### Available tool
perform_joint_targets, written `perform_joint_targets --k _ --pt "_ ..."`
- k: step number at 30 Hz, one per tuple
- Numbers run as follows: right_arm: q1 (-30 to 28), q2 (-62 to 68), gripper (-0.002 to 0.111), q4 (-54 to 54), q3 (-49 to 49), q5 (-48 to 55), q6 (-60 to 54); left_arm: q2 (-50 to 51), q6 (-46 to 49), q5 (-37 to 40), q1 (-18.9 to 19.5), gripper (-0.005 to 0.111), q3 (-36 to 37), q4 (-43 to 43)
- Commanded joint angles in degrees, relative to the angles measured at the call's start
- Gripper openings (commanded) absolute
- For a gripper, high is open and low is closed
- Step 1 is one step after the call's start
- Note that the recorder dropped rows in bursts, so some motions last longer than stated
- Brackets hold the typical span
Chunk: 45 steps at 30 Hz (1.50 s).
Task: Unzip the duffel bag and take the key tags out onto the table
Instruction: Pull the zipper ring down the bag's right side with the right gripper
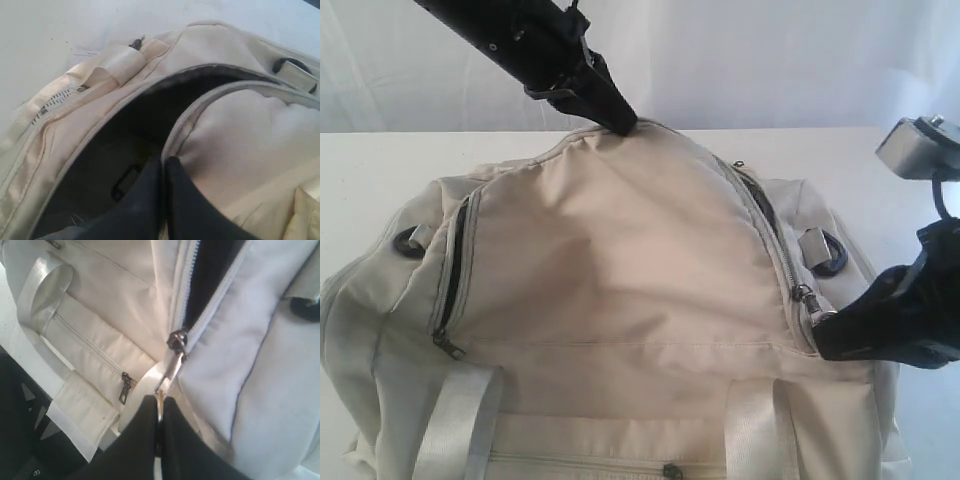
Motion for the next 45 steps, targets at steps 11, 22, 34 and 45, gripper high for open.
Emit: perform_joint_targets --k 11,22,34,45 --pt "-0.12 -0.50 0.000 3.08 -1.28 -8.38 -0.36 -7.56 1.60 -3.85 0.31 0.000 -0.38 -3.28" --pt "-0.12 -0.50 0.000 -1.94 -0.82 5.83 -0.77 -7.69 1.13 -4.36 0.31 0.000 -0.38 -2.35" --pt "-0.12 -0.50 0.000 -11.29 -0.82 5.83 5.27 -7.69 -1.93 -3.61 0.31 0.000 -0.38 1.94" --pt "-0.12 -0.50 0.000 -11.53 -0.82 5.77 6.23 -7.69 -3.08 -3.86 3.96 0.000 -0.38 1.38"
